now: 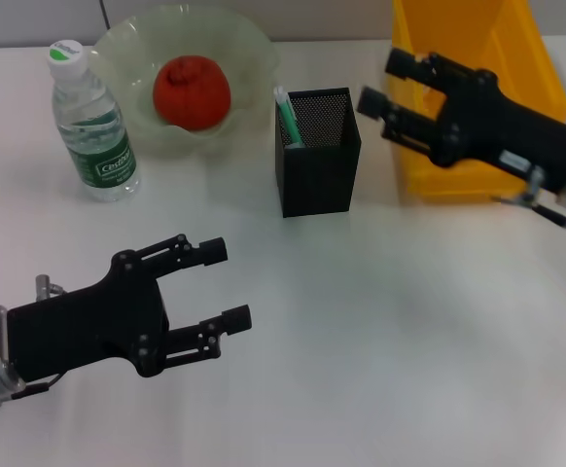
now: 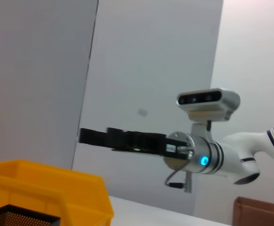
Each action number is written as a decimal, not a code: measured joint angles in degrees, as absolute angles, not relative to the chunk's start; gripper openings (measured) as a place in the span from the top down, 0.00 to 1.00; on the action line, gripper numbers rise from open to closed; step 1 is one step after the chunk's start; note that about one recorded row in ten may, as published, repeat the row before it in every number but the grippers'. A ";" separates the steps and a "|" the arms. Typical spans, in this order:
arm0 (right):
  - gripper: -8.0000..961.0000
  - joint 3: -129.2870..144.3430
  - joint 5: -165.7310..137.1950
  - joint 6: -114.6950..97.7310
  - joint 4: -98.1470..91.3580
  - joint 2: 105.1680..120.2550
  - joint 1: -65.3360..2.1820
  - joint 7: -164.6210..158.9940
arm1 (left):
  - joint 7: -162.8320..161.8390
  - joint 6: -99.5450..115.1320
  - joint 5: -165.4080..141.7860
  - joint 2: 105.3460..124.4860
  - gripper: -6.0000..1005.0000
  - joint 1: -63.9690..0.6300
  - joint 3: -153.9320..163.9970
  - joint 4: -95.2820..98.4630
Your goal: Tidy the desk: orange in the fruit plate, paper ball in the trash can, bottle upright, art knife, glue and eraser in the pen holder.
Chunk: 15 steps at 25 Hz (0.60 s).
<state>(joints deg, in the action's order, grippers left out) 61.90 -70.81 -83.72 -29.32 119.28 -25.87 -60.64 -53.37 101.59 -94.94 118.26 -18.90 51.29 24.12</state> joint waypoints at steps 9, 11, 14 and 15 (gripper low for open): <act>0.31 62.53 -81.68 -96.00 -30.98 119.21 -19.43 -60.38 | -56.33 101.88 -94.99 117.56 0.22 -18.72 50.93 25.05; 0.31 63.53 -85.08 -96.69 -30.05 119.41 -19.64 -59.79 | -57.37 101.88 -95.00 117.56 0.22 -18.99 51.13 25.15; 0.31 65.33 -85.64 -96.39 -29.71 119.52 -19.78 -59.33 | -57.58 101.88 -95.40 117.77 0.22 -19.22 51.50 25.39; 0.31 66.36 -85.67 -96.16 -29.60 119.56 -19.88 -59.23 | -57.48 101.88 -95.62 117.86 0.22 -19.19 51.52 25.39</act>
<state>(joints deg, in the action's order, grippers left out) 66.37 -85.67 -96.16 -29.60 119.56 -19.88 -59.23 -57.48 101.88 -95.62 117.86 -19.19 51.52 25.39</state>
